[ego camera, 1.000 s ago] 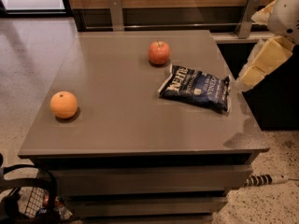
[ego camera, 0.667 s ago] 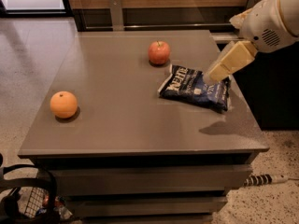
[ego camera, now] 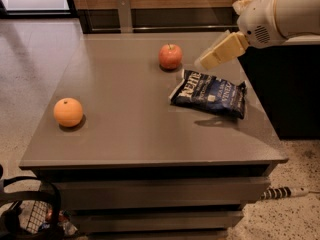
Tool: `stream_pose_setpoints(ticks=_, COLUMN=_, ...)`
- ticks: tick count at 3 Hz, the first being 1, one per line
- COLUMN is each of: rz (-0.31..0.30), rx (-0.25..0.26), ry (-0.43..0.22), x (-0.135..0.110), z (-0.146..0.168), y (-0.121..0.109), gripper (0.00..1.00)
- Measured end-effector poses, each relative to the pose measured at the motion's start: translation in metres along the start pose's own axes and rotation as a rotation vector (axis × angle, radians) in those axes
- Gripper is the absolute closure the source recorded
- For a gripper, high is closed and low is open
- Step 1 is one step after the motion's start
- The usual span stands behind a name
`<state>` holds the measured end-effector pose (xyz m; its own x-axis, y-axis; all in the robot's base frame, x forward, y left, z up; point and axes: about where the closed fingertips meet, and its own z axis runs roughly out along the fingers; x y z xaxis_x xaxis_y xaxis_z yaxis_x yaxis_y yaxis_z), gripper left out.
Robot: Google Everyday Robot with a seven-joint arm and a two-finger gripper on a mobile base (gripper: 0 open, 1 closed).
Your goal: Move apple near orange
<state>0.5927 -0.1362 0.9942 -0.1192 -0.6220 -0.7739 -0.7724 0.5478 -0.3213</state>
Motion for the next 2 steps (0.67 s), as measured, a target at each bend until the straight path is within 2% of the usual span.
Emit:
stream_pose_setpoints(ticks=1, rz=0.005, rx=-0.004, ry=-0.005, x=0.000, z=0.006, y=-0.003, gripper=0.00)
stream_pose_setpoints(ticks=2, rz=0.052, rx=-0.039, ry=-0.046, x=0.006, z=0.052, y=-0.024, gripper=0.00)
